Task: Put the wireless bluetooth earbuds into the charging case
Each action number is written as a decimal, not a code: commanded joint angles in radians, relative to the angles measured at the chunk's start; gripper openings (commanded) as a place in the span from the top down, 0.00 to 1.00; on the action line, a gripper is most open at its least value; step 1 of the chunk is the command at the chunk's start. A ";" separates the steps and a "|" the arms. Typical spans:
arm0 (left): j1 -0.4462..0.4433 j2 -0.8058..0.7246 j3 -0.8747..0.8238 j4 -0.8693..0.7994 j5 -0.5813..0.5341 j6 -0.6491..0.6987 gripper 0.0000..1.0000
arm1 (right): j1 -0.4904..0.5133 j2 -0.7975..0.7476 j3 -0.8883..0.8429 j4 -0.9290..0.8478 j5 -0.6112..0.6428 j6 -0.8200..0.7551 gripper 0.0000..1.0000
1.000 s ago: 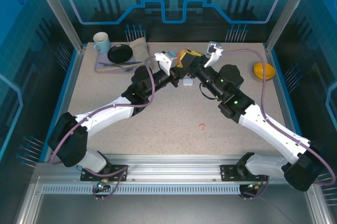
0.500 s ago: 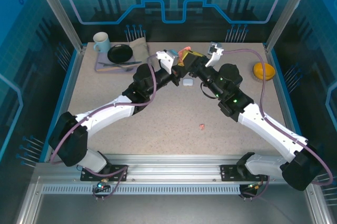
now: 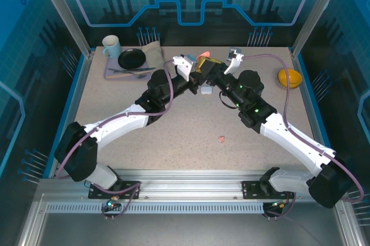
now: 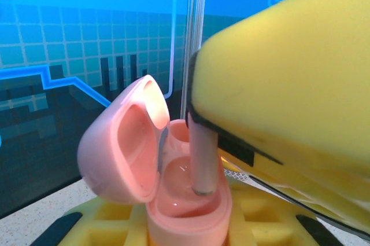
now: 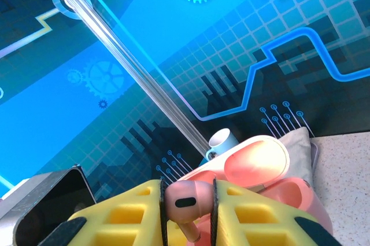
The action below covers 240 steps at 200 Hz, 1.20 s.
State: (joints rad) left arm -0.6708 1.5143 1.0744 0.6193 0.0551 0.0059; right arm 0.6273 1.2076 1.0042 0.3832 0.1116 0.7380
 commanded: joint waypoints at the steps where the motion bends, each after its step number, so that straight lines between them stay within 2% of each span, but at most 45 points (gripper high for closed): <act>1: -0.005 0.003 0.044 0.011 -0.018 0.026 1.00 | -0.011 -0.006 -0.014 0.023 -0.006 0.013 0.77; 127: -0.005 -0.009 0.055 -0.010 -0.011 0.037 1.00 | -0.009 -0.014 0.023 -0.083 -0.034 -0.140 0.79; 240: -0.004 -0.011 0.059 -0.020 -0.011 0.049 1.00 | -0.010 -0.042 0.019 -0.139 -0.036 -0.177 0.80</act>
State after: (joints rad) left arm -0.6708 1.5158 1.0859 0.5617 0.0483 0.0338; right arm 0.6273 1.1816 1.0054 0.2962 0.0883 0.5823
